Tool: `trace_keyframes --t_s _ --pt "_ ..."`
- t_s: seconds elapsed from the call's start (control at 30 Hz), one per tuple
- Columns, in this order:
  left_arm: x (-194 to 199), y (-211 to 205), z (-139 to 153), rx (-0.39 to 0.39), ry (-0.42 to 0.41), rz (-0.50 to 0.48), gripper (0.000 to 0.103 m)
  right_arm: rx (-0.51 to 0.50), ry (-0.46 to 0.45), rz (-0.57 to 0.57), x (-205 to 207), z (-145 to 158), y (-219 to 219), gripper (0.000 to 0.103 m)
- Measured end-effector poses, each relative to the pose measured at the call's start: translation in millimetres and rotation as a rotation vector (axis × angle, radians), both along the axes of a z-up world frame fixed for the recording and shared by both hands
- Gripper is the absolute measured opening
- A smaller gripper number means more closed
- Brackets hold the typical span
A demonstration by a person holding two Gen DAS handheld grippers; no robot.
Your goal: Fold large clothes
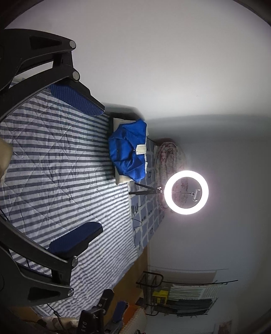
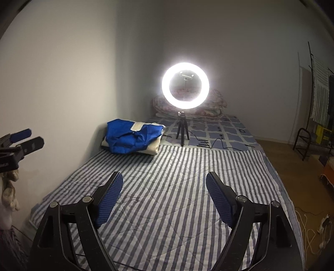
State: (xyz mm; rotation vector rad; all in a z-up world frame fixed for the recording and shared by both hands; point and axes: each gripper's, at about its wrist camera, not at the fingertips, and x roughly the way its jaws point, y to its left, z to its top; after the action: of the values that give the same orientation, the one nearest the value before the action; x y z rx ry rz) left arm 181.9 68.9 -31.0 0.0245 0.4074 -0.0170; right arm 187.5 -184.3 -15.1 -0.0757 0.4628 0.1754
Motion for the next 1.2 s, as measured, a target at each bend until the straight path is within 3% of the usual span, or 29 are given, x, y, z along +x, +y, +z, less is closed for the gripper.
trace_keyframes --t_s 0.33,0.57,1.2 --pt "-3.8 -7.5 -12.3 0.053 0.017 0.039 0.103 -0.011 0.029 -0.002 3.6 -20.9 -0.8 0.086" --pt "0.4 -2.8 -16.8 0.016 0.044 0.039 0.103 -0.009 0.038 -0.001 2.4 -27.1 -0.1 0.086" --pt "4.3 -5.2 -21.6 0.026 0.058 0.034 0.103 -0.025 0.042 0.007 4.1 -32.1 0.2 0.087"
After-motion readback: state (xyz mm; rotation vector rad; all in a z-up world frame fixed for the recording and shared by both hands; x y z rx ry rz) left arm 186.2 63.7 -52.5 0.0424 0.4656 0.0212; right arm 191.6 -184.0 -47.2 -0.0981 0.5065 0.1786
